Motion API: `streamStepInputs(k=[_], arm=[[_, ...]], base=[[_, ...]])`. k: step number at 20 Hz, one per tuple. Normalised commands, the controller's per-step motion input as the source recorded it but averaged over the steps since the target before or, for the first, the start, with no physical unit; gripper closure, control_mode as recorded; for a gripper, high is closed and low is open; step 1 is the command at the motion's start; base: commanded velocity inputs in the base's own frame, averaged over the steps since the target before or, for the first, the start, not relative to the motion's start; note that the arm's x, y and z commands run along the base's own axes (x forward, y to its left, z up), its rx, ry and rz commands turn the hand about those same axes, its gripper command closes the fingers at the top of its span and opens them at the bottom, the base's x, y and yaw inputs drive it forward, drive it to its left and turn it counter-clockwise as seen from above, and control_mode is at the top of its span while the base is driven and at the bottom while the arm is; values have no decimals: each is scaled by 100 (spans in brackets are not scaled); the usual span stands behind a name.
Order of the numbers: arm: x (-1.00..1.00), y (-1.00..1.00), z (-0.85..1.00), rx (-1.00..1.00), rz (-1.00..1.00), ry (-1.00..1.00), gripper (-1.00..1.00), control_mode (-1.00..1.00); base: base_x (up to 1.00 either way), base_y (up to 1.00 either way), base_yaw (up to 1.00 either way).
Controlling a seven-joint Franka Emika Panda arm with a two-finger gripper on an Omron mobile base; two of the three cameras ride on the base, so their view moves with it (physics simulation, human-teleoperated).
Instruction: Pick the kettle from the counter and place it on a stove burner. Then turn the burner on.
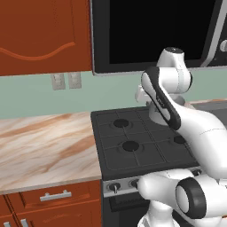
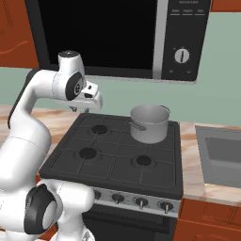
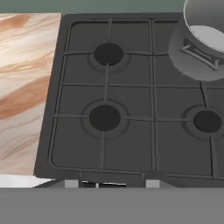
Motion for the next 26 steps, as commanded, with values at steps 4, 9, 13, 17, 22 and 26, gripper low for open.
streamStepInputs(k=[4,9,13,17,22,26], arm=[[-8,0,0,0,0,-10,-100,-100],[-30,0,0,0,0,-29,-100,-100],[-44,0,0,0,0,-29,-100,-100],[-69,0,0,0,0,-30,-100,-100],[-82,0,0,0,0,-32,-100,-100],[-32,0,0,0,0,-14,-100,-100]], base=[[0,0,0],[0,0,0],[0,0,0],[0,0,0],[0,0,0],[0,0,0]])
